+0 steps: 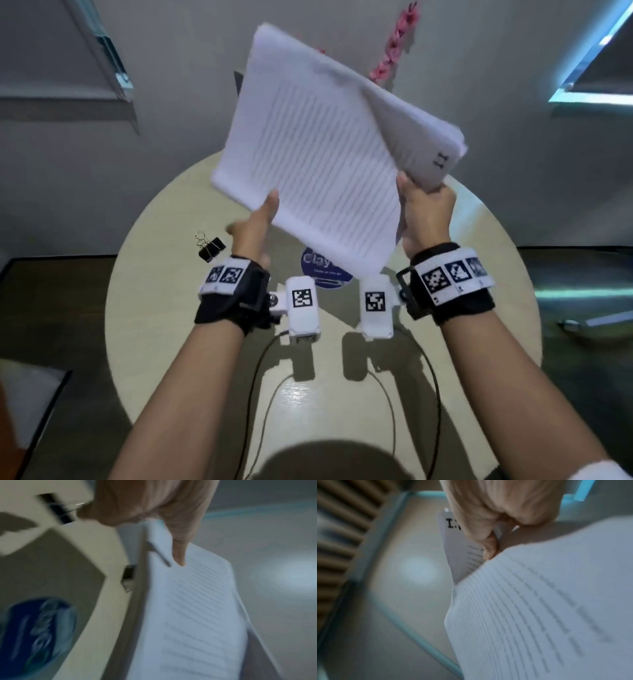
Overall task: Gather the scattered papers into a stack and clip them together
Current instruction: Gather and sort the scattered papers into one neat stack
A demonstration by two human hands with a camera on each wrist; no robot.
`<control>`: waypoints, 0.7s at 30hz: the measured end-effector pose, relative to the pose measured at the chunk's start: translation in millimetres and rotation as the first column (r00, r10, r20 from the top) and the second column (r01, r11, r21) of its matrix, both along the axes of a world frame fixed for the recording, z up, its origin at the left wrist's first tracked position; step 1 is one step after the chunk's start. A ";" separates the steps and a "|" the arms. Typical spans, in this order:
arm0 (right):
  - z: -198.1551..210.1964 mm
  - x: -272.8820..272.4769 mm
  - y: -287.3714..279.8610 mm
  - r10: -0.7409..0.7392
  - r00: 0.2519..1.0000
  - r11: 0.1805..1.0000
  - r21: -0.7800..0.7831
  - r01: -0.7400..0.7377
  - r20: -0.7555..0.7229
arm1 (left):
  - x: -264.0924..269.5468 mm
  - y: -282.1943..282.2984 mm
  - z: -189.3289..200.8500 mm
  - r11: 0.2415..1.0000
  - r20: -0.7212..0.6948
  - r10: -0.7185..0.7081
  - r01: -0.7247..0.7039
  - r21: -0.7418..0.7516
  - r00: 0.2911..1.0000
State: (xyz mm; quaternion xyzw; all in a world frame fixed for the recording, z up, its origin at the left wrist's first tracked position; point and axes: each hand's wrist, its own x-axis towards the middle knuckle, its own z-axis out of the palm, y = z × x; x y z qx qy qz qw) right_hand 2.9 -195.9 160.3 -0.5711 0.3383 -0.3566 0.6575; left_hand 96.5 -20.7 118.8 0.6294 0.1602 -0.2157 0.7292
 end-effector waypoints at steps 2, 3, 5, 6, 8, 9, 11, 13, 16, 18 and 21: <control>-13.2 -4.7 12.0 0.068 0.992 0.964 0.248 -0.094 0.109 | -8.2 -2.8 -5.2 0.951 -0.042 -0.149 0.132 -0.281 0.988; -19.1 -8.0 17.7 0.117 0.986 0.946 0.287 -0.147 0.118 | -8.1 -6.7 -2.7 0.947 0.016 -0.122 0.121 -0.298 0.992; -26.2 -13.7 21.2 0.160 0.980 0.943 0.276 -0.187 0.116 | -5.4 -10.6 4.9 0.978 0.127 -0.013 0.039 -0.206 0.992; -25.6 -16.3 17.9 0.150 0.982 0.950 0.257 -0.175 0.116 | -1.9 -9.7 8.3 0.983 0.210 0.025 0.015 -0.184 0.977; -22.6 -19.7 0.6 0.127 0.987 0.969 0.201 -0.144 0.099 | 1.8 -4.4 20.5 0.992 0.425 0.010 0.046 -0.121 0.905; -18.3 -21.3 -7.8 0.136 0.988 0.980 0.140 -0.145 0.072 | 3.5 -0.9 25.0 0.995 0.517 -0.009 0.057 -0.079 0.856; -5.4 -22.0 -16.3 0.215 0.977 0.976 -0.026 -0.215 0.006 | 2.7 3.9 37.3 0.992 0.639 -0.044 0.111 -0.066 0.768; 6.5 -21.8 -16.3 0.294 0.955 0.938 -0.177 -0.298 -0.048 | 2.6 1.9 42.8 0.983 0.692 -0.087 0.175 -0.057 0.717; 9.6 -24.4 -9.2 0.207 0.976 0.957 -0.192 -0.216 -0.066 | -3.8 0.5 39.5 0.969 0.695 -0.148 0.243 -0.039 0.703; -4.2 -28.9 -8.3 0.224 0.975 0.968 -0.120 -0.220 0.016 | -8.4 4.6 29.4 0.967 0.655 -0.174 0.255 -0.029 0.735; -32.8 -35.1 -1.5 0.279 0.960 0.958 -0.060 -0.281 -0.034 | -13.1 8.0 10.5 0.965 0.566 -0.231 0.259 0.032 0.791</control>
